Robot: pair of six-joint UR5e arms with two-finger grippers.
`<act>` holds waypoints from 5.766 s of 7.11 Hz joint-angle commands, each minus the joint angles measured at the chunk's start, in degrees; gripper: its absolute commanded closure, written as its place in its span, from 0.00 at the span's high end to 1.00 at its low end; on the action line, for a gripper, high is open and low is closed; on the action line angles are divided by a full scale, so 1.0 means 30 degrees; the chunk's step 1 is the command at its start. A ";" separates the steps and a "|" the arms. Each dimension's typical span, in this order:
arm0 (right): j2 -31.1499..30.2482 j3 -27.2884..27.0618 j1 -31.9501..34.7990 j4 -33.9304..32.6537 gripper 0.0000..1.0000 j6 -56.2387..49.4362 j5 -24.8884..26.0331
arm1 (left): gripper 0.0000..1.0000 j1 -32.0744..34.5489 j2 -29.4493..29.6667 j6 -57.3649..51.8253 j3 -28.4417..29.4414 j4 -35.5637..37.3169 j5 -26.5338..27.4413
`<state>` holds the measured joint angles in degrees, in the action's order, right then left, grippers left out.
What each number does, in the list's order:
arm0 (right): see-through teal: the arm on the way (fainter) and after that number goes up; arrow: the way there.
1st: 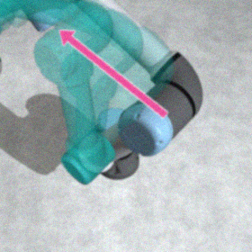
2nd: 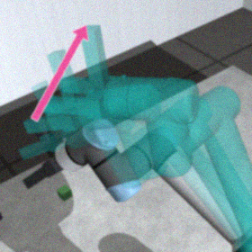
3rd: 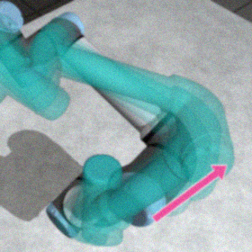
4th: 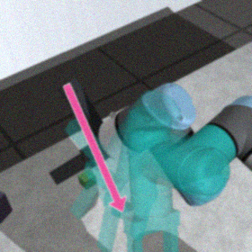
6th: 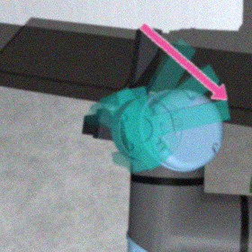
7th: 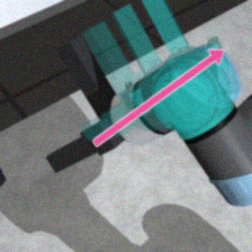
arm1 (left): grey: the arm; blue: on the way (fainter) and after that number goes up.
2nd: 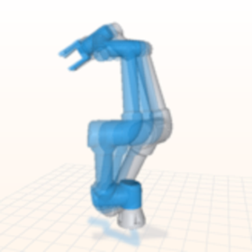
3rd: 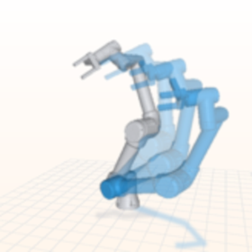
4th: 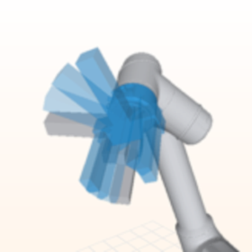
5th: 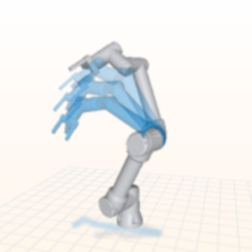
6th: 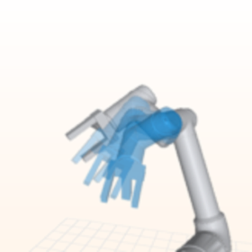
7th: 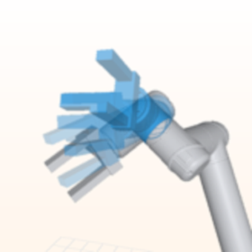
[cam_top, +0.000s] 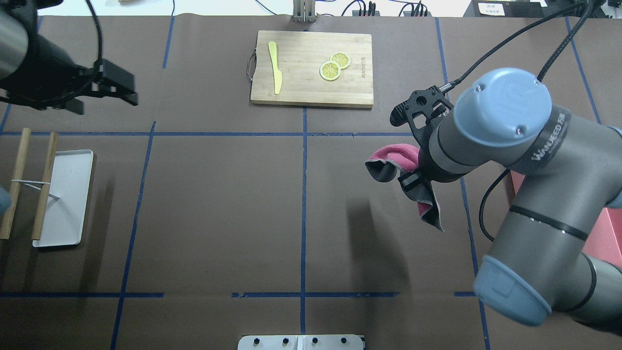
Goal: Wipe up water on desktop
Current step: 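Lower the cloth with the right gripper and wipe it across the table, then wipe the cloth back toward the pink bin with the right gripper, then wipe the cloth again across the table with the right gripper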
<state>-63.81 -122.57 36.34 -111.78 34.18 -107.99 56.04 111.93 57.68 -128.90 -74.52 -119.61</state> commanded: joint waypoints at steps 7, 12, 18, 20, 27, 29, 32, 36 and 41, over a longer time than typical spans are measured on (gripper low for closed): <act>-0.0116 0.7337 0.2801 -0.1796 0.01 -0.3862 -0.5958 | 1.00 0.4375 -0.4175 -0.9498 -0.2474 0.4186 0.0027; 0.0496 0.9890 0.1660 0.4527 0.02 -0.1322 -0.9644 | 1.00 0.5341 -0.5261 -1.1196 -0.2327 0.4128 0.0027; 0.1259 1.0037 -0.1065 1.0094 0.04 0.4944 -0.9739 | 1.00 0.6562 -0.6782 -1.4430 -0.0495 0.4069 0.0262; 0.1291 1.0037 -0.1389 1.0337 0.04 0.5277 -0.9270 | 1.00 0.9169 -0.6989 -1.8650 0.2697 0.3604 -0.1951; 0.0912 1.0066 0.0216 1.0279 0.03 0.5659 -0.8184 | 1.00 1.0615 -0.7195 -2.1013 0.6317 0.0553 -0.3049; 0.0005 1.0037 0.1504 1.0221 0.03 0.5629 -0.8331 | 1.00 1.0615 -0.7165 -2.1012 0.6170 0.0553 -0.3049; -0.1924 0.9513 0.3352 1.0308 0.03 0.5600 -0.9765 | 1.00 1.0615 -0.7194 -2.1041 0.6403 0.0524 -0.3049; -0.3221 0.8191 0.2280 1.0279 0.04 0.5921 -0.9738 | 1.00 1.0615 -0.7282 -2.1100 0.7336 -0.0407 -0.3049; -0.1406 0.7372 -0.2026 1.0338 0.04 1.0661 -0.9504 | 1.00 1.0674 -0.7253 -2.1188 0.8161 -0.1585 -0.3020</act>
<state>-68.88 -99.61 33.53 -80.81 63.16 -136.80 88.00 90.08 -5.83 -104.47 -79.13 -128.74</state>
